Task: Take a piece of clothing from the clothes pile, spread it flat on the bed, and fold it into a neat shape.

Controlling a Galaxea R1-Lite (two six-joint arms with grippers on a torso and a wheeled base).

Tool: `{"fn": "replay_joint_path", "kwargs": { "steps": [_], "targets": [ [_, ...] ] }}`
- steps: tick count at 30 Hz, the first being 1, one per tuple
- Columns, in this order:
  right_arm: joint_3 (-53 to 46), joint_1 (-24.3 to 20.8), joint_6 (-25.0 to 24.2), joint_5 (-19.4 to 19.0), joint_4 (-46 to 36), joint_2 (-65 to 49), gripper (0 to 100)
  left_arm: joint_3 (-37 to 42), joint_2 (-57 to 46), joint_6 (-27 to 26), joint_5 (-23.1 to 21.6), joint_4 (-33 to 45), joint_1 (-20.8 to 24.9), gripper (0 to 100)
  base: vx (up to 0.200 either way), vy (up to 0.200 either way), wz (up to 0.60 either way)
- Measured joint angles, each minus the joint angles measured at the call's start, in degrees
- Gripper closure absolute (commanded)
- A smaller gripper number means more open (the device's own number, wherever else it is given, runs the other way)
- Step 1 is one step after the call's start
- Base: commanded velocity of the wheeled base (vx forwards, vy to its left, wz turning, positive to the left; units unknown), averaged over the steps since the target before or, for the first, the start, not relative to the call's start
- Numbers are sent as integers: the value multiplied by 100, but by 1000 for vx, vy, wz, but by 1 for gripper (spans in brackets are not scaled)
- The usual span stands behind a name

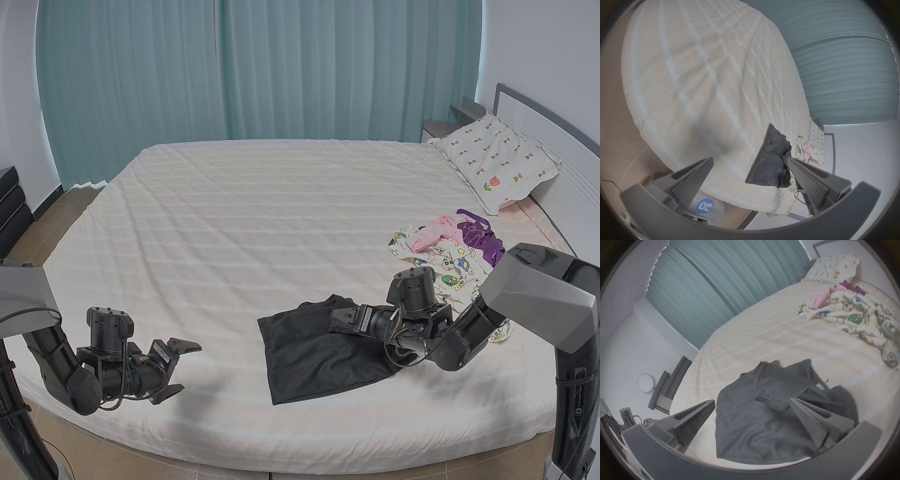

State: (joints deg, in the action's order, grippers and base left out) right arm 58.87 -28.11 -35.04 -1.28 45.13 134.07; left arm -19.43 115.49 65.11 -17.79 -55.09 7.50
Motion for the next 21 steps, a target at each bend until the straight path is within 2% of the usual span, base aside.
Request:
{"fn": "replay_joint_path", "kwargs": {
  "steps": [10, 21],
  "targets": [
    [1206, -245, -222, -13, -925, 697, 0, 4, 9, -2, 9, 0, 7, 0, 0, 0, 0],
    [2260, -206, -224, 126, -1123, 1329, 0, 6, 38, -87, 11, 0, 22, 0, 0, 0, 0]
  ]
}}
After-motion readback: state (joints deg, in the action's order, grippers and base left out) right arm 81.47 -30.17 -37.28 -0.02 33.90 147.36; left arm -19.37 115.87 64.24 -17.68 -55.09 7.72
